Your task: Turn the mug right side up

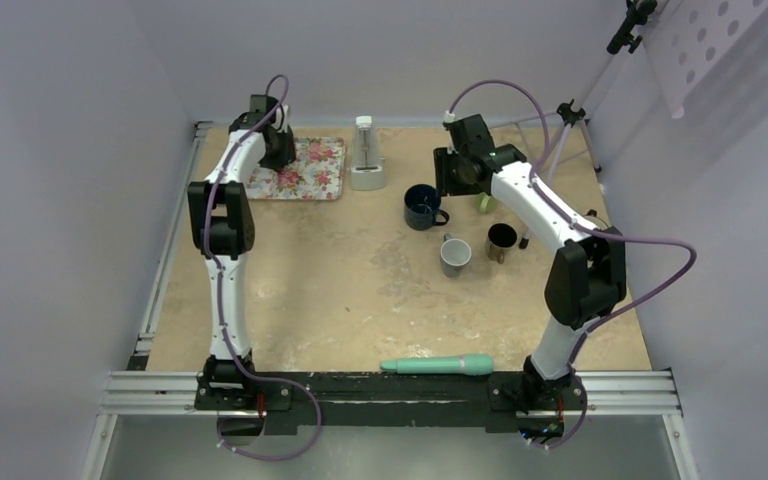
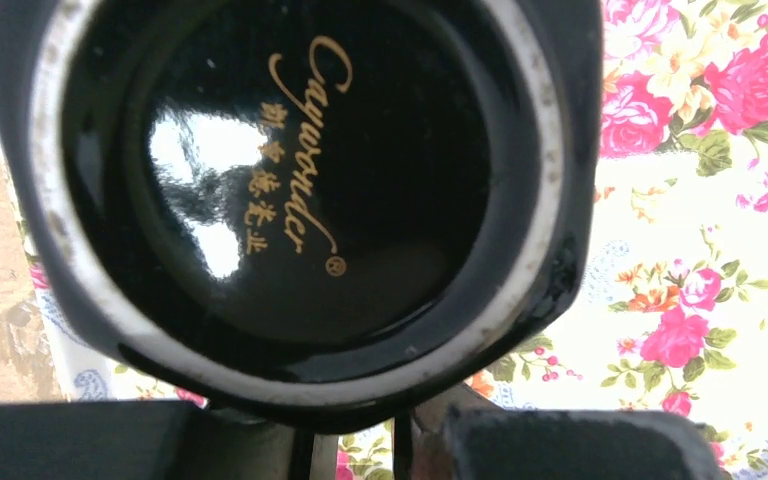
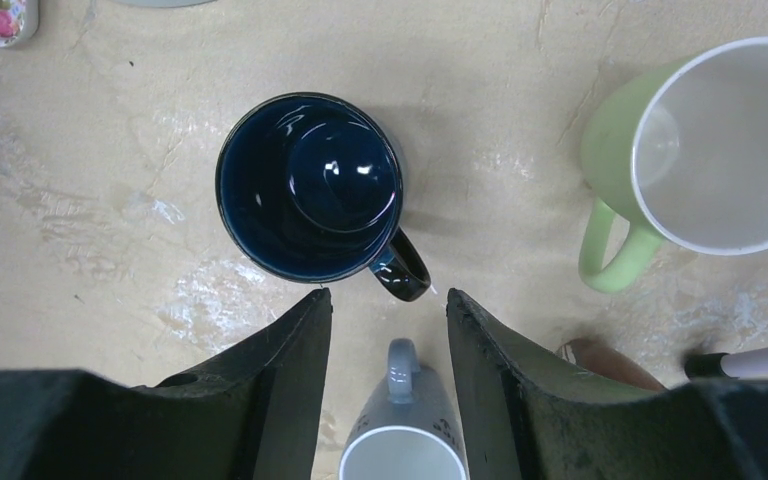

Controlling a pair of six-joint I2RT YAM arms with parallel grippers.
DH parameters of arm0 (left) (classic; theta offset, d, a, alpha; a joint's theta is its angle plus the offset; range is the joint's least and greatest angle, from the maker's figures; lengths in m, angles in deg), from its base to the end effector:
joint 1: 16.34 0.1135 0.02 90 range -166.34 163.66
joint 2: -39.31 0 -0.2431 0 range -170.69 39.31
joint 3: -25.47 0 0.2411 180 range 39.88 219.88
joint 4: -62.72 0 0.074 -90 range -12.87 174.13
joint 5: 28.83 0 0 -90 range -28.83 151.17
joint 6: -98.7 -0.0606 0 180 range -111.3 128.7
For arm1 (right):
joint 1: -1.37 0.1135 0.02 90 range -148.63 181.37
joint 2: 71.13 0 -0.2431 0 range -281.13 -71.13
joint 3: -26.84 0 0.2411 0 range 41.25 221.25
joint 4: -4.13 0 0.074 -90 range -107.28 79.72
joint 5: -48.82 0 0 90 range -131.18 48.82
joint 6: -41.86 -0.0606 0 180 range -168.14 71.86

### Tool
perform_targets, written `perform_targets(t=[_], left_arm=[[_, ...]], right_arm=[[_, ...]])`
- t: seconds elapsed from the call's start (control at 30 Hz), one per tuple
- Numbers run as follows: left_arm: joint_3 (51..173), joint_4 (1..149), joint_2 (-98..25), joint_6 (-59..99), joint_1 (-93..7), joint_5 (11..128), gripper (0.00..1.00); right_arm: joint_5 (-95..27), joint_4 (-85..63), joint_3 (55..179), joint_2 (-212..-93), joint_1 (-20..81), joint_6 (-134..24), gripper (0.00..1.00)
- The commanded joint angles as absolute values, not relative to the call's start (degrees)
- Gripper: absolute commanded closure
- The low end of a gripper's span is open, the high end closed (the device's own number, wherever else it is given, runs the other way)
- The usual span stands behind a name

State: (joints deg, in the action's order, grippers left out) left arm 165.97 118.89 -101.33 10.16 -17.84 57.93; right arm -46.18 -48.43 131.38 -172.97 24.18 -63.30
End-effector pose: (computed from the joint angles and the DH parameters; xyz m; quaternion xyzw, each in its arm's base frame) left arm 0.5236 -0.0103 0.1552 -0.0079 0.9567 0.0196 0.2903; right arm 0.3683 0.1492 0.2601 -0.0477 0.9373 0.0728 0.3375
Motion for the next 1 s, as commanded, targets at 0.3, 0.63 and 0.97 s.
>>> perform_targets(t=[0.3,0.63,0.97], left_arm=[[141.7,116.4,-81.3,6.6,-14.9,63.6,0.96],[152.7,120.7,-90.0,6.9,-14.9,57.7,0.59],[152.9,122.4,-84.7,7.4,-14.9,66.5,1.0]], right_arm=[[-46.0,-49.1,130.3,-166.2,24.5,-62.0,0.5],[-46.0,-48.5,128.7,-164.6,24.7,-61.4,0.5],[-46.8,-48.7,127.0,-160.7,24.7,-61.8,0.5]])
